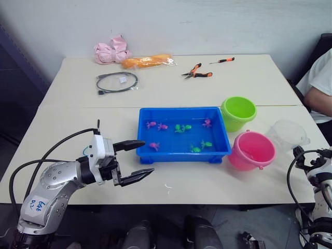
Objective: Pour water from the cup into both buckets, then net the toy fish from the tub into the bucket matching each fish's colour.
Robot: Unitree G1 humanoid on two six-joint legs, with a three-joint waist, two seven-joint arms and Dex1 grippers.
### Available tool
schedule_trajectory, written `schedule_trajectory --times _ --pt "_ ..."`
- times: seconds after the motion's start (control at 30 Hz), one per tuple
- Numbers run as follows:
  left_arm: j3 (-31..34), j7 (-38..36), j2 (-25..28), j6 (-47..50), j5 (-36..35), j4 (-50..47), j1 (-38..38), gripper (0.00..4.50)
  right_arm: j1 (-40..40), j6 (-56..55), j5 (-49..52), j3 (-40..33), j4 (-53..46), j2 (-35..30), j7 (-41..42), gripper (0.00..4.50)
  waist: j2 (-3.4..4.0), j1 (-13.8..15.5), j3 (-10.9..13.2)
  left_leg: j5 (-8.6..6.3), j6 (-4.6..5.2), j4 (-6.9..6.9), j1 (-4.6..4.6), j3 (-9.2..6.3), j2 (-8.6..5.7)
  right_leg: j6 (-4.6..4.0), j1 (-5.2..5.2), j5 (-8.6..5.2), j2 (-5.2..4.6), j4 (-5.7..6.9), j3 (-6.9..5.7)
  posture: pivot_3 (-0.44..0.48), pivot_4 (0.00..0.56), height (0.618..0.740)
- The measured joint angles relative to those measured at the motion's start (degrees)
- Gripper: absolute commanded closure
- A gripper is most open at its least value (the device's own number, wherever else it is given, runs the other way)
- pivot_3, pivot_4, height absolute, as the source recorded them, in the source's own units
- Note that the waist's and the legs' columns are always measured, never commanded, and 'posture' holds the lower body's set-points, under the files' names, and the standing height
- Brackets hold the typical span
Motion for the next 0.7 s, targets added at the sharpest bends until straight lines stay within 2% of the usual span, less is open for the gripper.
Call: schedule_trajectory --times 0.33,0.37,0.4,0.5,0.53,0.57,0.63,0.7 --pt "0.1 -0.1 1.7 0.4 0.0 0.0 -1.3 0.03 -7.7 -5.4 -0.5 1.6 12.5 -3.2 1.7 0.0 0.0 -0.3 0.0 0.05 -0.03 0.0 0.0 -0.01 0.0 0.0 0.0 0.0 0.01 -0.01 -0.01 0.0 0.15 0.74" --pt "0.1 -0.1 1.8 0.5 -0.1 0.0 -1.3 0.0 -8.4 -5.7 -0.5 1.6 13.7 -3.3 2.1 0.55 0.0 -0.3 0.0 0.05 -0.03 0.0 -0.01 -0.01 0.0 0.0 0.0 0.0 0.01 -0.01 -0.01 0.0 0.15 0.74" --pt "0.2 -0.1 2.0 0.8 -0.1 -0.1 -1.3 0.0 -8.9 -6.4 -0.5 1.7 14.8 -3.3 3.0 0.82 -0.01 -0.5 0.0 0.06 -0.04 -0.01 -0.01 -0.01 0.0 0.0 0.0 0.0 0.01 -0.02 -0.01 0.0 0.15 0.74" --pt "0.3 -0.1 2.1 0.9 -0.2 -0.1 -1.3 0.0 -9.5 -7.0 -0.4 1.7 16.0 -3.3 4.3 2.23 0.0 -0.5 0.0 0.07 -0.04 -0.01 -0.02 -0.01 0.0 0.0 0.0 0.0 0.01 -0.02 -0.01 0.0 0.15 0.74" --pt "0.4 -0.2 2.2 1.0 -0.3 -0.1 -1.3 0.0 -9.8 -7.6 -0.4 1.7 16.8 -3.3 4.7 2.93 -0.01 -0.5 0.0 0.07 -0.04 -0.01 -0.02 -0.01 0.0 0.0 0.0 0.0 0.0 -0.02 -0.02 0.0 0.15 0.74" --pt "0.4 -0.2 2.3 1.0 -0.3 -0.1 -1.3 0.0 -10.0 -7.8 -0.3 1.7 17.0 -3.3 4.9 3.22 -0.01 -0.5 0.0 0.07 -0.04 -0.01 -0.02 -0.01 0.0 0.0 0.0 0.0 0.0 -0.02 -0.02 0.0 0.15 0.74" --pt "0.4 -0.4 2.4 1.5 -0.5 -0.1 -1.5 0.0 -10.5 -8.0 0.1 1.7 17.4 -3.3 5.7 4.31 -0.01 -0.5 0.0 0.07 -0.04 -0.01 -0.02 -0.02 0.0 0.0 0.0 0.0 0.0 -0.02 -0.02 0.0 0.15 0.74" --pt "0.4 -0.3 2.3 2.0 -0.9 -0.1 -1.9 0.0 -10.6 -8.9 0.7 1.6 17.1 -3.2 6.5 4.42 -0.01 -0.5 0.0 0.08 -0.05 -0.01 -0.01 -0.03 0.01 0.0 0.02 0.0 0.0 -0.02 -0.02 0.0 0.15 0.74"
